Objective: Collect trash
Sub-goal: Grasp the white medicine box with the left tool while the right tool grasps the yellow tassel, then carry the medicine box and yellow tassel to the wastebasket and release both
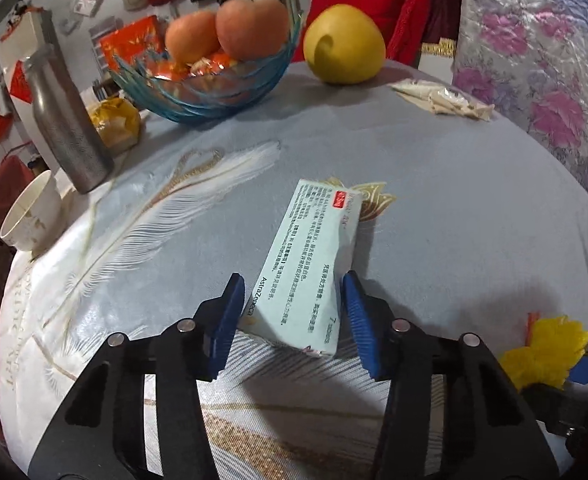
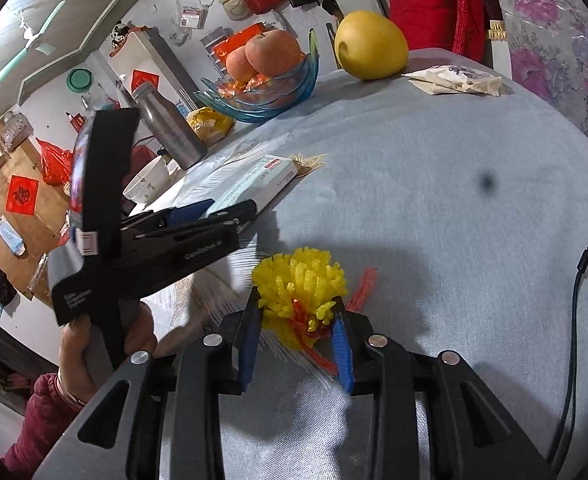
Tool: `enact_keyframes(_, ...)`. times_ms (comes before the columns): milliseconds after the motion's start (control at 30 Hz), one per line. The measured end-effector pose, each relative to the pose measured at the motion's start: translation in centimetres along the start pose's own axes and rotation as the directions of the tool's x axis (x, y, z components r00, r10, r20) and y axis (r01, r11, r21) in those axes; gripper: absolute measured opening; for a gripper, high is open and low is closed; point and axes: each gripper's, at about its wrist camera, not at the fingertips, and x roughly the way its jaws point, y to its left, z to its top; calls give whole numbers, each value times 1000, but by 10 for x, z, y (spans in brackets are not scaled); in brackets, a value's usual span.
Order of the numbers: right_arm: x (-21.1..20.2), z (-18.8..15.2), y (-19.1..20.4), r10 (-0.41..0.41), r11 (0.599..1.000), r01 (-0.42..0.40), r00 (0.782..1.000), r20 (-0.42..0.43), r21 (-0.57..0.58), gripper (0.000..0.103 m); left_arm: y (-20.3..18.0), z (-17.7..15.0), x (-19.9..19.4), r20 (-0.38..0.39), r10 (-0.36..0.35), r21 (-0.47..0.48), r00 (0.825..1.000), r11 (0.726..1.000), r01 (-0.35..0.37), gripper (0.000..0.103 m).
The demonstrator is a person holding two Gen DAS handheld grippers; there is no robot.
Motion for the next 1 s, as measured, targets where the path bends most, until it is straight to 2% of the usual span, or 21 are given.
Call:
enact_keyframes(133, 1, 1, -1, -3, 1000, 3, 1000, -3, 3, 34, 10, -4, -7, 16, 11, -46, 1000, 999, -10, 50)
enact_keyframes(367, 4, 2, -2, -17, 1000, 17, 1000, -15, -1, 34, 13, -22, -33, 44, 48, -66, 998, 997, -45, 50)
enact_keyframes(667, 6, 3, 2, -42, 999, 41, 999, -22, -20, 31, 21, -51, -93, 97, 74, -109, 993, 992, -63, 50)
enact_keyframes(833, -3, 0, 5, -54, 998, 54, 998, 15, -29, 30, 28, -65, -131, 124, 108, -126, 986, 988, -93, 49)
enact_keyframes(1000, -24, -14, 17, -13, 999, 14, 999, 38, -29, 30, 34, -77, -162, 148, 139, -139, 979, 983, -118, 46)
